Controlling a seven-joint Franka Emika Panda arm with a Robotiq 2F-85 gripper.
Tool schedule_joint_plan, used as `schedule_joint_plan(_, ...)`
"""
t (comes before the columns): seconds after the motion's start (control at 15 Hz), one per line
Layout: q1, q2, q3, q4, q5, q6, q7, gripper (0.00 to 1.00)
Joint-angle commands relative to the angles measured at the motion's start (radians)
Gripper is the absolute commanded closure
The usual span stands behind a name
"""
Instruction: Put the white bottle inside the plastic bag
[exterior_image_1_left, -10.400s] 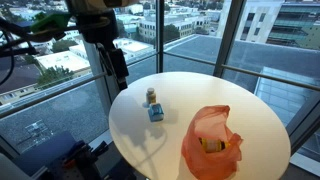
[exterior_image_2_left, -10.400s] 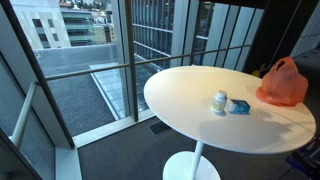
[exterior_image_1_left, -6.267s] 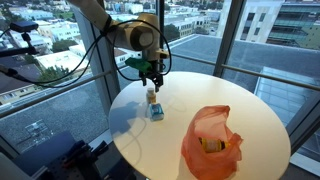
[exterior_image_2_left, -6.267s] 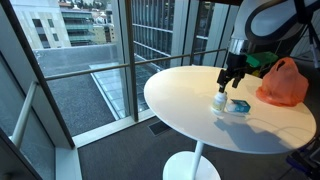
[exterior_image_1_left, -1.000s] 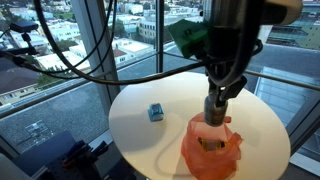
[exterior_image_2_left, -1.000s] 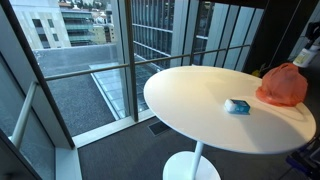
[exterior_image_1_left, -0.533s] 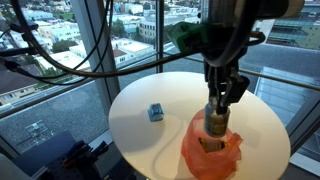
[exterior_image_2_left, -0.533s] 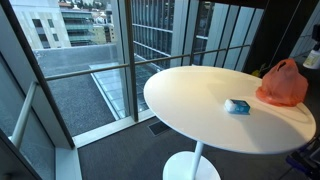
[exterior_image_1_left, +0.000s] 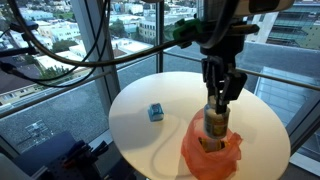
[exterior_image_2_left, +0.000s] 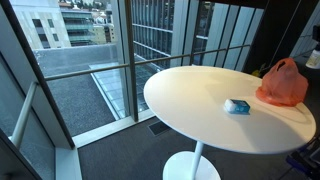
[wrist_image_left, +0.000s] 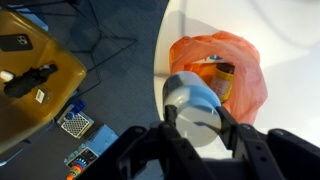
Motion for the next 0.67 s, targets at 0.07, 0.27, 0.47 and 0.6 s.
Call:
schedule_joint_plan(0.07, 0.007, 0.030, 0.014, 0.013, 0.007, 0.017, 0.008, 0.81)
schedule_joint_plan(0.27, 0.013, 0.055, 0.016, 0.014, 0.004, 0.037, 0.006, 0.81)
schedule_joint_plan(0.47, 0.020, 0.079, 0.017, 0.009, 0.005, 0.078, 0.004, 0.81)
schedule_joint_plan(0.6, 0.025, 0.096, 0.018, 0.004, 0.008, 0.109, 0.002, 0.81)
